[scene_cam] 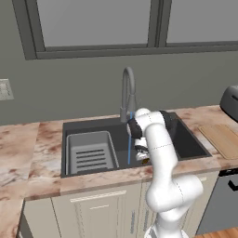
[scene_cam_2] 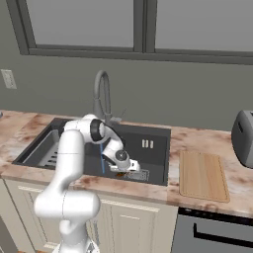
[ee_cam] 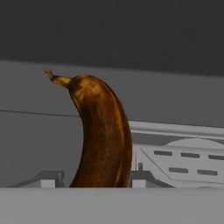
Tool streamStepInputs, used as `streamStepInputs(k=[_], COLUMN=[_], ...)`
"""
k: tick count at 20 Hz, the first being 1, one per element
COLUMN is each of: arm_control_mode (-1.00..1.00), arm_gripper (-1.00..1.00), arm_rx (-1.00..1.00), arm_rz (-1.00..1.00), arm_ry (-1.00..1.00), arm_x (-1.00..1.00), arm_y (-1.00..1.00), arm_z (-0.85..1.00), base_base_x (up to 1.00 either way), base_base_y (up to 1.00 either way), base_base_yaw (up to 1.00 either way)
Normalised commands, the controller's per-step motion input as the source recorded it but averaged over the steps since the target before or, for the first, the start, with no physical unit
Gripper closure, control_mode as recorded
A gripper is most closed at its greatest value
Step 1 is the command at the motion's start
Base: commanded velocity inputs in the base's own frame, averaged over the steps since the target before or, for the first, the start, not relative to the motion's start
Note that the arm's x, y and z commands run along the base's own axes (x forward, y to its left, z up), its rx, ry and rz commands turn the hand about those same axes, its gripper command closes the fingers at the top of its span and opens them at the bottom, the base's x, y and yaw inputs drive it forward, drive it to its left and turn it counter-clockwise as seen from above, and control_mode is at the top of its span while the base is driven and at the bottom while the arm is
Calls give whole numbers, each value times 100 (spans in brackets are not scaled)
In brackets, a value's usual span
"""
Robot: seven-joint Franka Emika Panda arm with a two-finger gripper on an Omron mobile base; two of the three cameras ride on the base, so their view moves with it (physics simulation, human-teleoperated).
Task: Pick the banana from the sink and place it on the cutting board to airdry. Then turn off the sink faucet.
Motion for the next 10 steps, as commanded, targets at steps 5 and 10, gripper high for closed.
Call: streamStepInputs(k=[5, 10], arm_control_mode=[-100, -100], arm_gripper=[100, 100], arm_rx=[6, 4], arm_rz=[0, 0], arm_ry=[0, 0], arm_x=[12, 7], arm_y=[-9, -7], arm_z=[37, 62], base_base_x=[0, 0], base_base_y=[0, 0], base_base_yaw=[0, 0])
